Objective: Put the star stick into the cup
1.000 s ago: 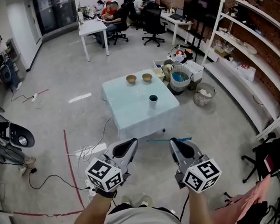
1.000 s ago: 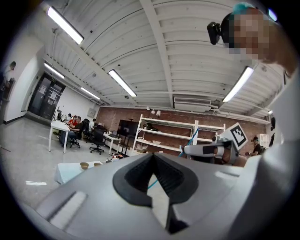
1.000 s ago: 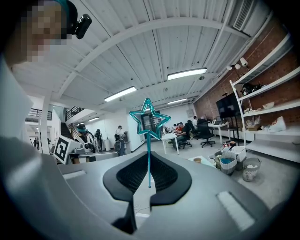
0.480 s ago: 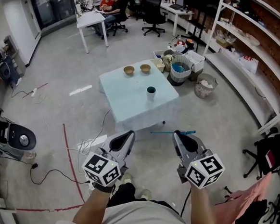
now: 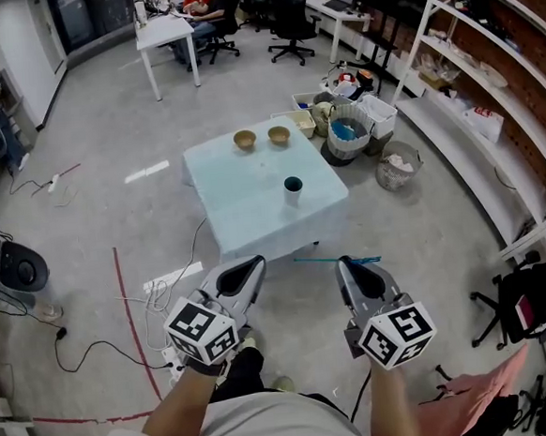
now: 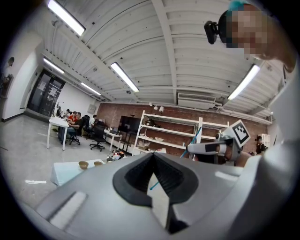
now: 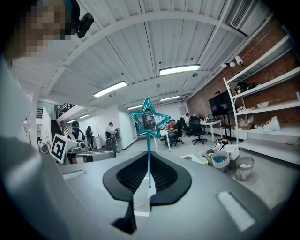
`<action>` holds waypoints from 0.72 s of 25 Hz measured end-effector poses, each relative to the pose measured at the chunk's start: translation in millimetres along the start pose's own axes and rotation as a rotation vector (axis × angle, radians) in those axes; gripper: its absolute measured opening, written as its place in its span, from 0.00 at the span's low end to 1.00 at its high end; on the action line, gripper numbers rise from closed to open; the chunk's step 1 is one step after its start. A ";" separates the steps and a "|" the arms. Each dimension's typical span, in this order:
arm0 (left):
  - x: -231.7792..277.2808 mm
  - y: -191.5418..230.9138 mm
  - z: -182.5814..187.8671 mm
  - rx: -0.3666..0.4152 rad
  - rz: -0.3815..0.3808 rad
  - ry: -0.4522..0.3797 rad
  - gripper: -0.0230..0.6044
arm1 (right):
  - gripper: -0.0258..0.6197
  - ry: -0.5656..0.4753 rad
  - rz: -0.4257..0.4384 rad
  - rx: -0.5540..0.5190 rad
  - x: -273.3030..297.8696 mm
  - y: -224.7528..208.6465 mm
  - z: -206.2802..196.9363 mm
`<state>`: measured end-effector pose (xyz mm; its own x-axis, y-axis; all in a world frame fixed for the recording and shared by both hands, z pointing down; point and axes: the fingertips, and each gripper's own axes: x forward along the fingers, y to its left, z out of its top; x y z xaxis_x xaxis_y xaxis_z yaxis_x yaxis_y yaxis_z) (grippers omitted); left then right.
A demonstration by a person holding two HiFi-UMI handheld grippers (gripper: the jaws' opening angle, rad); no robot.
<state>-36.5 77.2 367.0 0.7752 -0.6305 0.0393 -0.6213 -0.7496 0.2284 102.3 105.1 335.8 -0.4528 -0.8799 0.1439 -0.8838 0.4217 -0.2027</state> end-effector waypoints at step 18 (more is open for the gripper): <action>115.5 152.2 15.1 -0.007 -0.156 0.045 0.04 | 0.08 0.056 -0.225 0.006 177.9 -71.1 13.1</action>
<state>-43.2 -112.7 391.6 0.8664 -0.4972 0.0459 -0.4925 -0.8359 0.2423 86.1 -84.3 363.2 -0.2507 -0.9379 0.2396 -0.9625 0.2150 -0.1656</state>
